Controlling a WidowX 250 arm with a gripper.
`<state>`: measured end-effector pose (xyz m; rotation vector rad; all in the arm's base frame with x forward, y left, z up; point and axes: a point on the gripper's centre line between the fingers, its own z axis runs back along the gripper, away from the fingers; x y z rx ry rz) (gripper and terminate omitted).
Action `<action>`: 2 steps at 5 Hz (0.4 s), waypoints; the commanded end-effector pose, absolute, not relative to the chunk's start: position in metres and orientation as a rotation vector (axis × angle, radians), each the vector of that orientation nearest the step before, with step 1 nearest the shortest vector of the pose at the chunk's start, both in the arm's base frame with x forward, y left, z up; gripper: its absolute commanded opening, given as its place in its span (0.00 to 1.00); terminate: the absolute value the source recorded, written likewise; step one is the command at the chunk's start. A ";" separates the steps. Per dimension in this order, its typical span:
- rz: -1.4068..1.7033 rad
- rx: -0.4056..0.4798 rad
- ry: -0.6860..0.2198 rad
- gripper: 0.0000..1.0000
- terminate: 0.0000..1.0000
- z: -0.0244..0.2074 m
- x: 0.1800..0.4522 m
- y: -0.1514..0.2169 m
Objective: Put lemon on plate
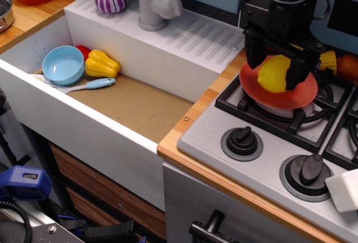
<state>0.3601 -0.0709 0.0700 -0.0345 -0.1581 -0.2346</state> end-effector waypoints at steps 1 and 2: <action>-0.233 -0.039 -0.237 1.00 0.00 0.096 0.365 -0.069; -0.233 -0.039 -0.237 1.00 1.00 0.096 0.365 -0.069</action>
